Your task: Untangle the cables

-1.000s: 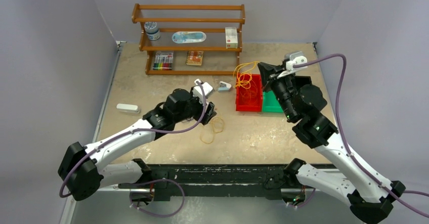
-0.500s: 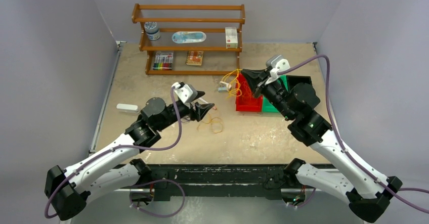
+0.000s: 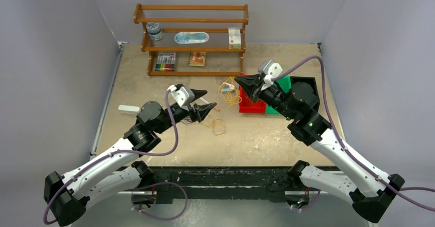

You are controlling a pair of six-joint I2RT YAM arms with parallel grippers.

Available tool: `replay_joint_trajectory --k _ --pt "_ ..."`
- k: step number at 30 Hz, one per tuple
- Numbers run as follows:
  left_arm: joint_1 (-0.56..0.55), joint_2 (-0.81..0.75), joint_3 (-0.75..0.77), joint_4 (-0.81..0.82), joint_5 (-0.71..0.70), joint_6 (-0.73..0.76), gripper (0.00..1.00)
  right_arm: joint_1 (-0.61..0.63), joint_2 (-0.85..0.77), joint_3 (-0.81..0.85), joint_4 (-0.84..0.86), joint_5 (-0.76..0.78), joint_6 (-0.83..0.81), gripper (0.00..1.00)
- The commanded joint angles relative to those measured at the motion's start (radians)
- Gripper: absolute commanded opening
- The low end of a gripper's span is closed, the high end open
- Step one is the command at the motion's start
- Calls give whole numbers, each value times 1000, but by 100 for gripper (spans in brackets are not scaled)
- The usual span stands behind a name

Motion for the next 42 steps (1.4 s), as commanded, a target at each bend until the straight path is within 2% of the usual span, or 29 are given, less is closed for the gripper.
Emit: replay_joint_trajectory --k 1,7,14,17,22,23,28,29,33,36,42 --pt "-3 8 0 122 16 -26 55 3 2 8 65 -48 -18 0" --pt "-3 51 13 170 2 -76 55 2 10 8 69 -70 -18 0" --pt "-2 119 50 150 -168 -170 47 2 8 8 70 -109 -20 0" --pt "-3 139 52 177 -162 -191 35 3 8 6 71 -114 -21 0" --pt "-2 165 58 219 -127 -204 3 2 8 2 71 -102 -23 0" --pt "-3 165 61 216 -125 -200 0 2 8 0 70 -93 -23 0" --pt "-3 138 72 163 -154 -150 0 2 -6 -11 51 -61 -27 0" --pt "-3 130 74 147 -163 -137 0 2 -10 -12 39 -60 -28 1" --pt "-2 104 84 97 -168 -65 0 3 -37 -10 8 -48 -29 25" --pt "-3 97 92 70 -158 -27 0 2 -64 -12 -1 -7 -31 36" --pt "-3 96 101 67 -136 -2 0 2 -72 -18 -6 66 -20 44"
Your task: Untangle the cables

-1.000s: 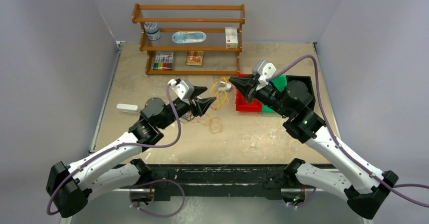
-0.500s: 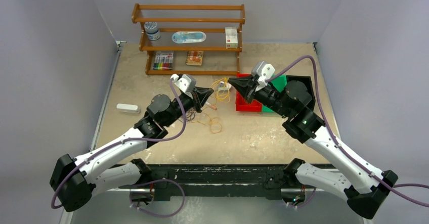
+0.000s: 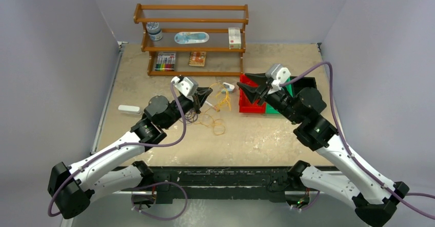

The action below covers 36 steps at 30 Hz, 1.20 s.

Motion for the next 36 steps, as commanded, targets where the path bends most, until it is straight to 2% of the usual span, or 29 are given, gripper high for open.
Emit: replay_joint_trajectory --k 1,5,14,19,22,27,30,32,36 --pt "-2 -13 55 13 19 44 0 3 1 0 13 62 10 46" --pt "-2 -15 62 7 28 53 0 2 58 13 -19 26 43 53" --pt "-3 -23 62 -2 18 71 0 1 200 36 -61 -36 212 61" --pt "-2 -8 64 0 23 73 0 1 256 15 14 -98 275 64" --pt "-3 -1 74 -4 37 70 0 1 292 19 47 -69 304 64" --pt "-3 8 117 -28 67 46 0 1 363 23 79 85 348 56" --pt "-3 23 196 -84 89 20 0 1 389 1 114 143 351 44" --pt "-3 33 253 -142 93 18 0 1 397 -56 140 177 356 37" --pt "-3 29 339 -217 67 21 0 1 399 -162 198 182 417 30"
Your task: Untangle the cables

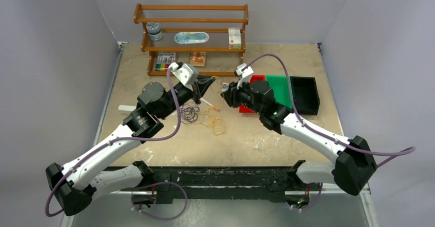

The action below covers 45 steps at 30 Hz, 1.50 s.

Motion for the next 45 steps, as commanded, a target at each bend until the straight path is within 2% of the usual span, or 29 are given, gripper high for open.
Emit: replay_joint_trajectory --k 1,6,14,21,23,28,31,34,38,45 --pt "-3 -13 128 -66 -8 -15 0 1 -8 -103 121 54 83 30" --pt "-3 -6 224 -118 -66 -16 0 2 -5 -184 150 48 123 22" --pt "-3 30 351 -186 -174 -24 0 2 -18 -284 165 82 157 17" --pt "-2 50 392 -193 -173 -9 0 2 -79 -332 189 74 181 15" --pt "-3 51 391 -193 -168 -7 0 1 -124 -338 207 65 161 19" --pt "-2 54 381 -190 -156 -7 0 1 -250 -342 236 59 132 45" --pt "-3 57 373 -185 -151 -12 0 1 -314 -350 269 52 130 54" --pt "-3 59 366 -175 -143 -17 0 1 -325 -317 224 82 170 58" --pt "-3 62 358 -168 -137 -21 0 1 -281 -239 102 178 313 61" --pt "-3 69 341 -156 -125 -24 0 1 -209 -199 167 100 432 66"
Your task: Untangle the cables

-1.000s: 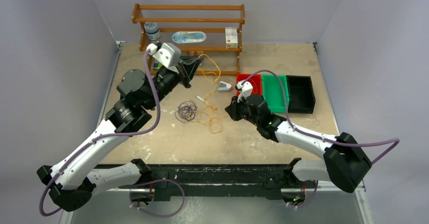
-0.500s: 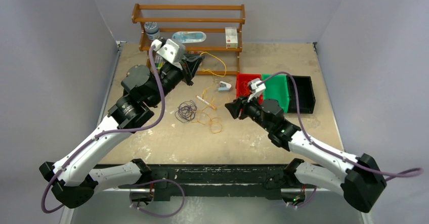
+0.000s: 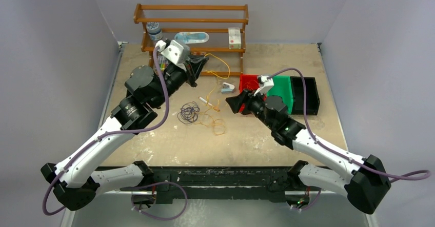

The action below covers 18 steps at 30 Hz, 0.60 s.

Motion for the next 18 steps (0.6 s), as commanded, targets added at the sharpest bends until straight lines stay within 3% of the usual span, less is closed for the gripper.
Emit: replay_joint_trajectory --k 1,7,18 --pt "-1 1 -7 62 20 -16 0 -4 48 79 47 -37 91 66" --pt "-1 1 -13 68 27 -18 0 -4 163 110 32 -85 103 64" --pt "-1 -7 -25 73 24 -20 0 -4 262 130 11 -112 103 47"
